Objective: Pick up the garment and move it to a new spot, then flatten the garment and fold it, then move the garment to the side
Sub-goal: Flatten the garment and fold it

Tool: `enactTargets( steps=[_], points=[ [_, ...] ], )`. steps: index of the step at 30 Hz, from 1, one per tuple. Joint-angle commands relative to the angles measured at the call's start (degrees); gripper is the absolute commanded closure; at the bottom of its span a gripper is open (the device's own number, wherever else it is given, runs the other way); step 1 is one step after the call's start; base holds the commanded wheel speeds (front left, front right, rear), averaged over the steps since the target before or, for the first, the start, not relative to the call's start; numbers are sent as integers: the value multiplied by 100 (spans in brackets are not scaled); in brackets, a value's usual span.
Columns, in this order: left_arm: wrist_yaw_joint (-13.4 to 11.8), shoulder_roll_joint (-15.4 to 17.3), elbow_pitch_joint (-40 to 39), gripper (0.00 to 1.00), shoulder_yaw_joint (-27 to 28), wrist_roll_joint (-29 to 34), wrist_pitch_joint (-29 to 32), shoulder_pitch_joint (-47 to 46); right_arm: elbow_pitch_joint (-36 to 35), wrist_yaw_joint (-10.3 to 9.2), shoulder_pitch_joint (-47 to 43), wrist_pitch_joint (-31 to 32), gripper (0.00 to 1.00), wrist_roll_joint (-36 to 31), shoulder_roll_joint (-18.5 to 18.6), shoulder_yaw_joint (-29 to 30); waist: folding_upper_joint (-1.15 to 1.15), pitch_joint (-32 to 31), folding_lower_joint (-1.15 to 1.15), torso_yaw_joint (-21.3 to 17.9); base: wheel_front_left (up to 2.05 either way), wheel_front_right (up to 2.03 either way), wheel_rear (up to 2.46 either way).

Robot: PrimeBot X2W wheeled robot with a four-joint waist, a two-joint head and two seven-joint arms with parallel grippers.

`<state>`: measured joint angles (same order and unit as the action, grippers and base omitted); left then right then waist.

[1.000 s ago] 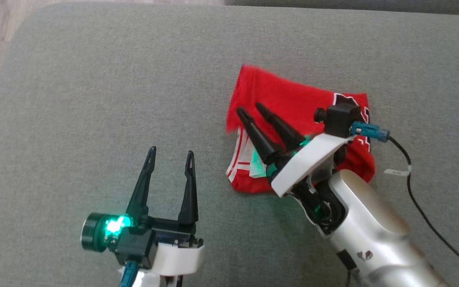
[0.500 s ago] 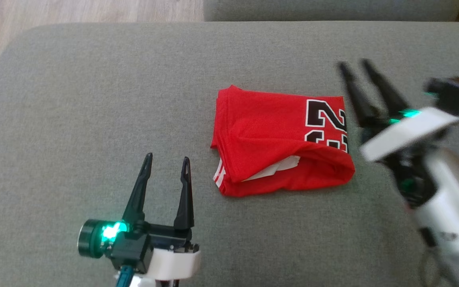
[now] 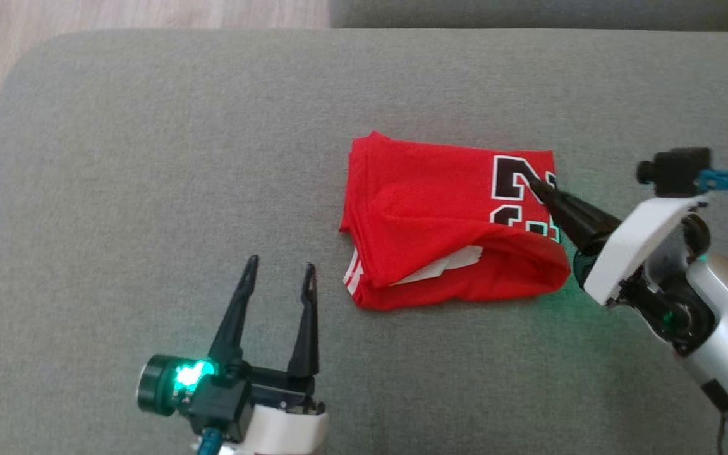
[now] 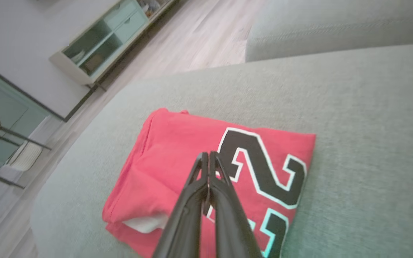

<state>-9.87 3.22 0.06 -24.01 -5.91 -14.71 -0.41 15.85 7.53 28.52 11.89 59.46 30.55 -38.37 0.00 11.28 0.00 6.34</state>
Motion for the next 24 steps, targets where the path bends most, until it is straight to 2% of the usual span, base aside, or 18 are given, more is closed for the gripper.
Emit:
enactTargets(
  steps=[1,5,10,14,18,24],
  points=[
    [34,-34,-141,0,108,-1,-29,-226,-99,-4,193,132,100,174,205,-190,0,57,0,67,0,0,0],
    [30,-34,-98,0,30,-36,-29,-256,-101,-4,246,420,100,534,493,-833,0,110,0,137,0,0,0],
    [-10,-34,-97,0,15,-87,-29,-245,-479,-4,39,612,100,966,980,-1456,0,142,0,148,0,0,0],
    [-29,-34,-116,0,-24,-121,-29,-277,-819,-4,54,96,100,1158,1331,-1400,0,188,0,183,0,0,0],
    [-57,-34,-131,0,-34,-140,-29,-300,-937,-4,239,-571,100,1135,1326,-1222,0,215,0,212,0,0,0],
    [-36,-35,-82,0,-89,-164,-29,-332,-628,-4,295,-709,100,1042,970,-1571,0,186,0,343,0,0,0]
  ],
)
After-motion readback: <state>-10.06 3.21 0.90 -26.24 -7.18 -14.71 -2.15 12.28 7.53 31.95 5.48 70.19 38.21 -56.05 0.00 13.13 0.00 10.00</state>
